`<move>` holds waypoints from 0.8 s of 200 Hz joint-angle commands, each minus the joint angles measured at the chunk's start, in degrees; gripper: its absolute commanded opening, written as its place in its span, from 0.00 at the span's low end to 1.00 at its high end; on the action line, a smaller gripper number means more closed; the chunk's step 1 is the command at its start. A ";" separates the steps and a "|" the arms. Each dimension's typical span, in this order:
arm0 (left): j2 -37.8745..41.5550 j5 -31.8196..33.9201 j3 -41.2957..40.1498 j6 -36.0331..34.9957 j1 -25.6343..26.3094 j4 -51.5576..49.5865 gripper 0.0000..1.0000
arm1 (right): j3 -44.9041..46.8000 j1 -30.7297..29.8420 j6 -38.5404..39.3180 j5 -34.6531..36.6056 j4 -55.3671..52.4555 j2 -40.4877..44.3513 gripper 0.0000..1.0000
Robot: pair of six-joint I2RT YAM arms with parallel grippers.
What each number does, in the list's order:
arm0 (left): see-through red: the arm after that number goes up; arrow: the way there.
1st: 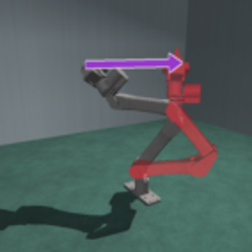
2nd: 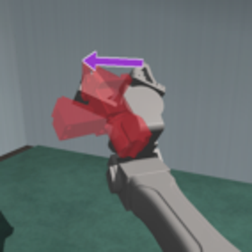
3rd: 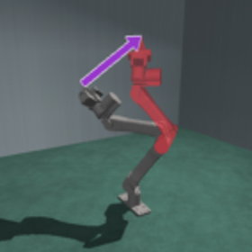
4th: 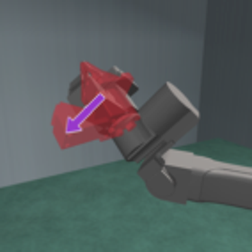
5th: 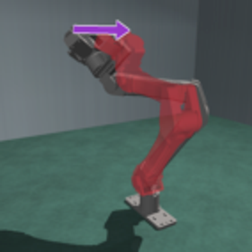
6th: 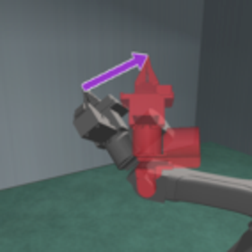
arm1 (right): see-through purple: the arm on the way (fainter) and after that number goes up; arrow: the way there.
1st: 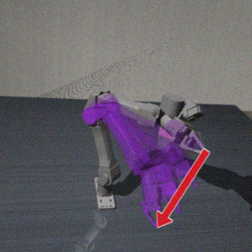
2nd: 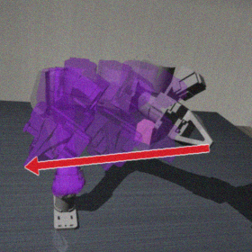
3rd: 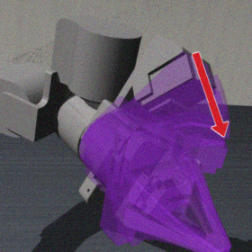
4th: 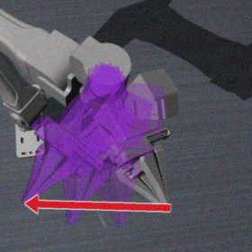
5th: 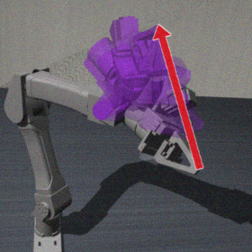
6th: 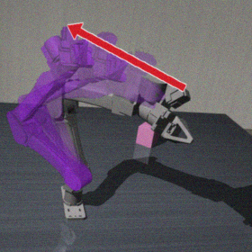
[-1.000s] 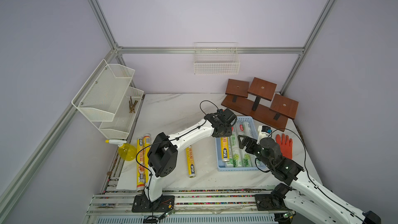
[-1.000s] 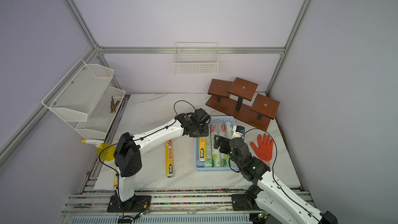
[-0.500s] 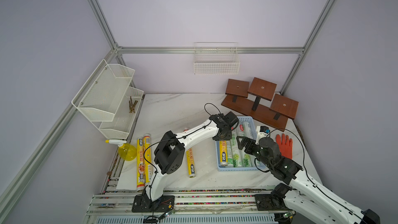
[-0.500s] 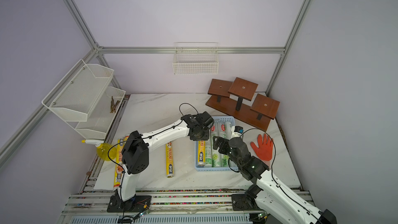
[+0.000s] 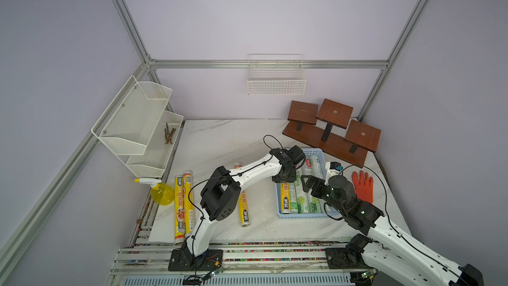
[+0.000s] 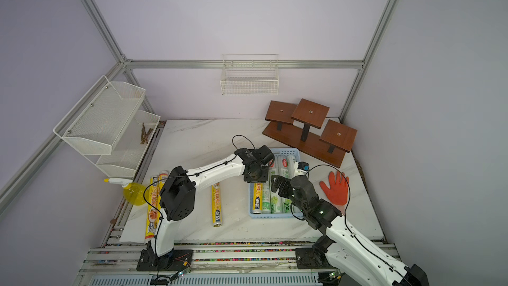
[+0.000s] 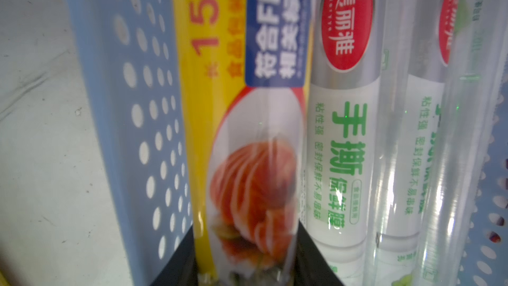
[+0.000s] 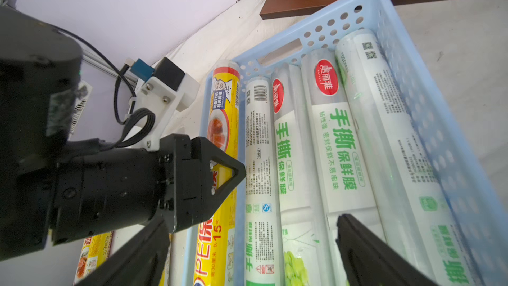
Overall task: Put the plastic wrap into the basket
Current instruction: Place the plastic wrap in the basket.
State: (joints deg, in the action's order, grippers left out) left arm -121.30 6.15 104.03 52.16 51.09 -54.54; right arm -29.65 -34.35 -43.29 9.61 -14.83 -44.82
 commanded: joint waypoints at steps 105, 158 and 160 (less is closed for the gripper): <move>-1.78 4.08 -0.01 3.55 0.35 -1.34 0.53 | 0.82 0.60 -0.84 -0.56 1.34 -0.53 0.99; 0.42 7.46 -1.00 6.94 0.92 -0.60 0.52 | 0.81 0.71 -0.88 -0.40 1.20 -0.26 0.99; 0.44 7.36 -1.01 6.98 0.94 -0.51 0.52 | 0.81 0.70 -0.86 -0.43 1.20 -0.27 0.99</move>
State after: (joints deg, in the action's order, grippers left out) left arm -122.89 10.15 103.92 56.62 51.62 -54.74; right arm -29.65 -34.11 -43.72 9.28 -14.61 -45.28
